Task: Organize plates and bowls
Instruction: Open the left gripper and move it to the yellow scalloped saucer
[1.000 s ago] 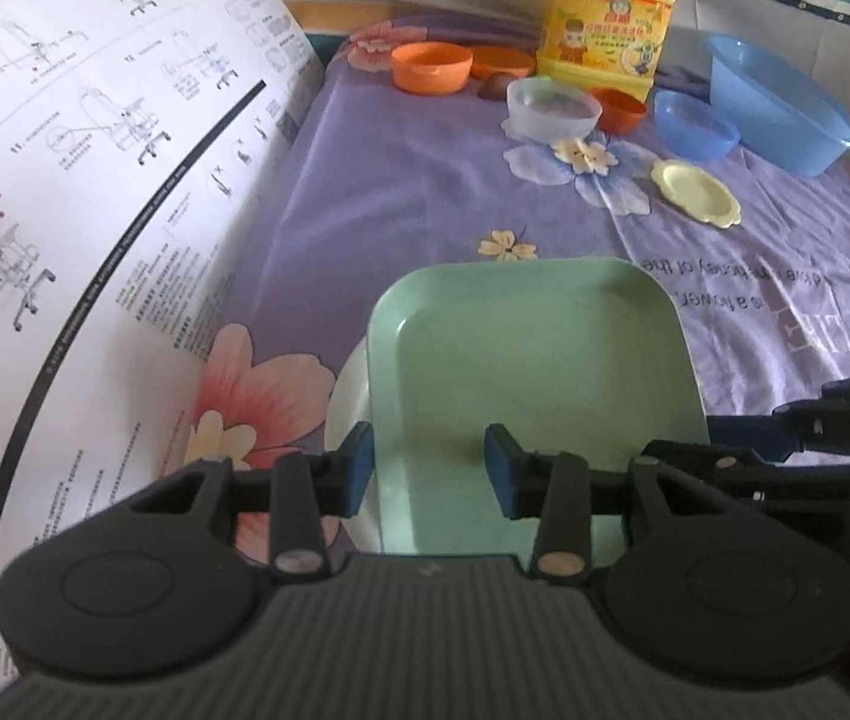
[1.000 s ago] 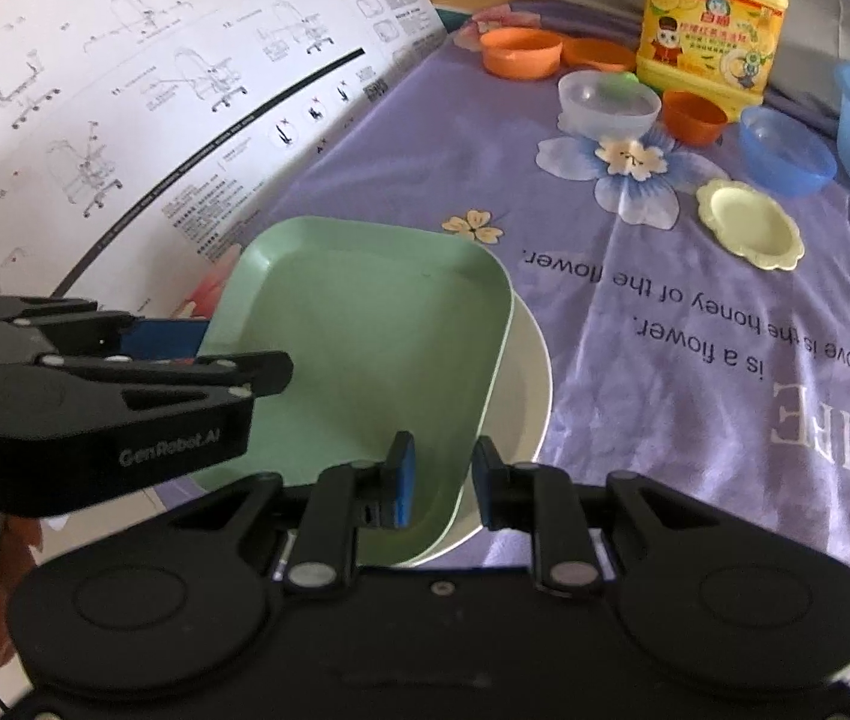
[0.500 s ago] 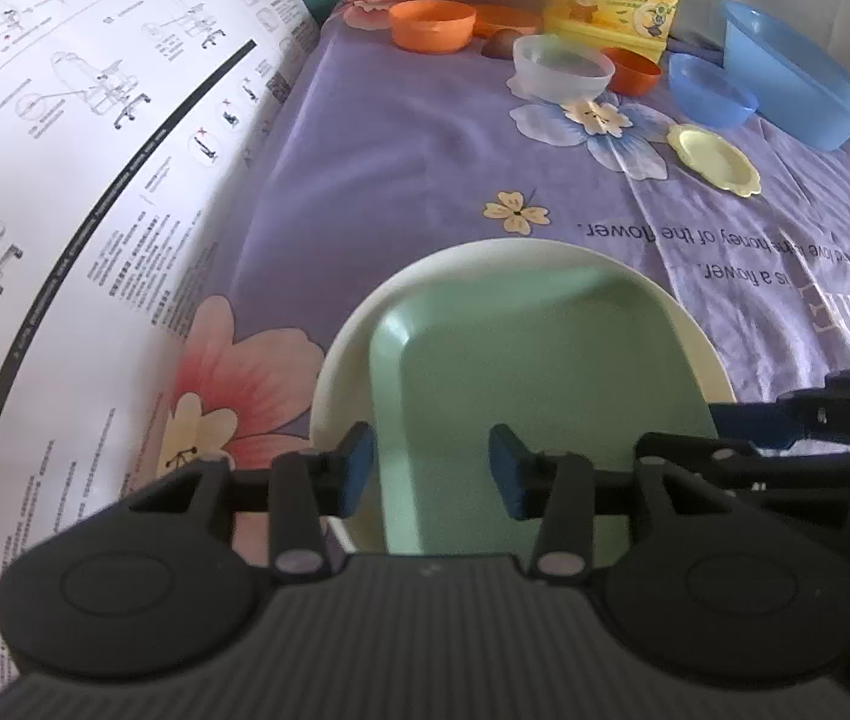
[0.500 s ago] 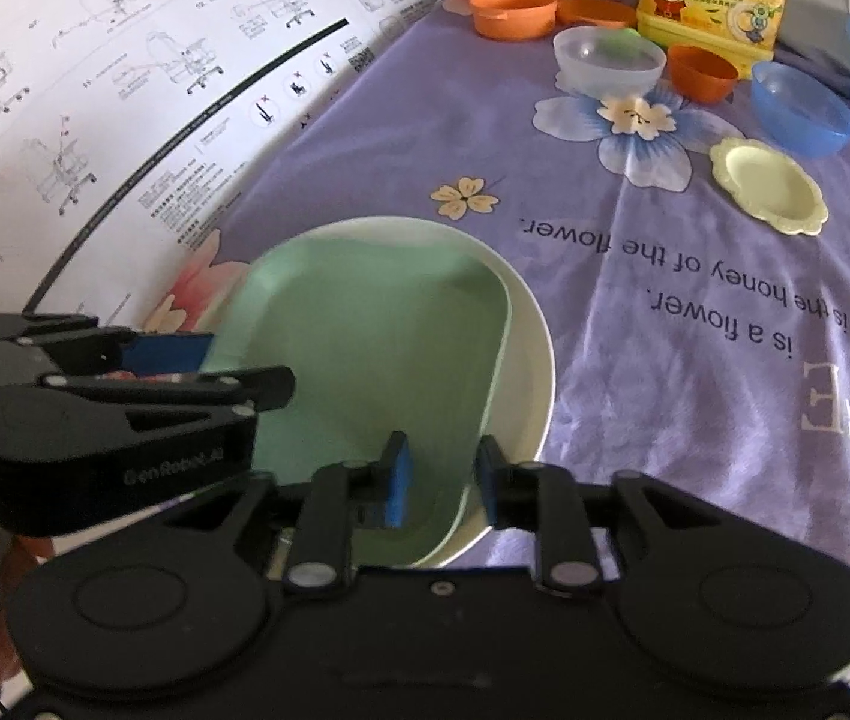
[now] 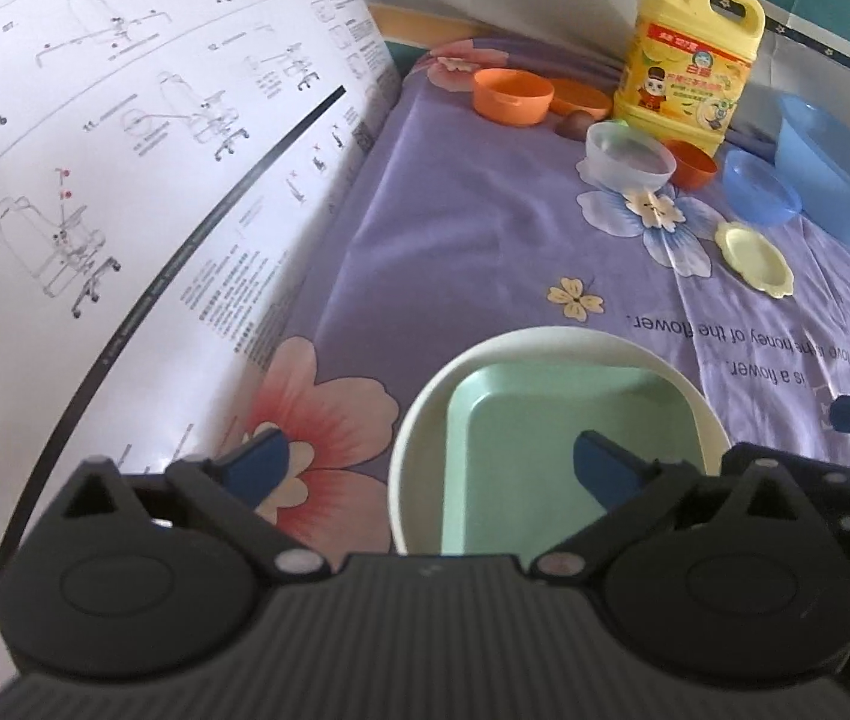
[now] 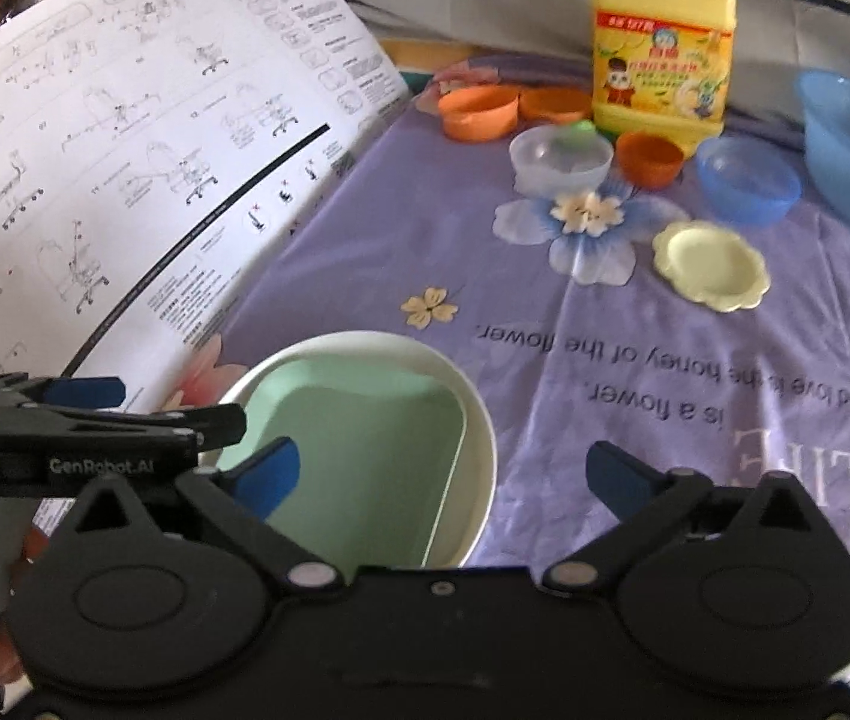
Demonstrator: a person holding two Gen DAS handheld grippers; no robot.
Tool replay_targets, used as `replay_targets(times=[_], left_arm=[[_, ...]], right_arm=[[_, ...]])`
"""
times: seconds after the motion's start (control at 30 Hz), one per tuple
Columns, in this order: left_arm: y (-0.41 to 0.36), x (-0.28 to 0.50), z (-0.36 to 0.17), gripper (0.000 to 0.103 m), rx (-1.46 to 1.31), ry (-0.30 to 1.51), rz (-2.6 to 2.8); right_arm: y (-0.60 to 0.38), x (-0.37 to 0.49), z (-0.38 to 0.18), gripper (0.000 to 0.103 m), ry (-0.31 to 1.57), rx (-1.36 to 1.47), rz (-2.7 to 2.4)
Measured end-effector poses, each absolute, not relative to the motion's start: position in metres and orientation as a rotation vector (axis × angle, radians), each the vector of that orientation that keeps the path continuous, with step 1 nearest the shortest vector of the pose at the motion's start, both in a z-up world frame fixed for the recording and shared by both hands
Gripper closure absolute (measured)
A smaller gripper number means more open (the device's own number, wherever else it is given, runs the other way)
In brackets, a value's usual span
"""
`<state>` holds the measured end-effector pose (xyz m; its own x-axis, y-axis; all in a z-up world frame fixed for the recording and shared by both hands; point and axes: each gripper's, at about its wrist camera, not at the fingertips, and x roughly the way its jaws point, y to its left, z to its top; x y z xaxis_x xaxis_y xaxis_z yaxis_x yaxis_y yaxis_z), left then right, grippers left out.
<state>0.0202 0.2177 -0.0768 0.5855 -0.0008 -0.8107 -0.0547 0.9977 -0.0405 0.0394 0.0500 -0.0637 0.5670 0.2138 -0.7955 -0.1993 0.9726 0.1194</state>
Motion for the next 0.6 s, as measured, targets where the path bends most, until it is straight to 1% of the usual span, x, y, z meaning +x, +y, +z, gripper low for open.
replay_targets(times=[0.33, 0.6], left_arm=[[0.212, 0.021, -0.073, 0.000, -0.079, 0.953, 0.035], [0.192, 0.033, -0.074, 0.000, -0.067, 0.978, 0.012]], right_arm=[[0.036, 0.033, -0.064, 0.000, 0.953, 0.052, 0.212], [0.009, 0.035, -0.068, 0.000, 0.965, 0.109, 0.149]])
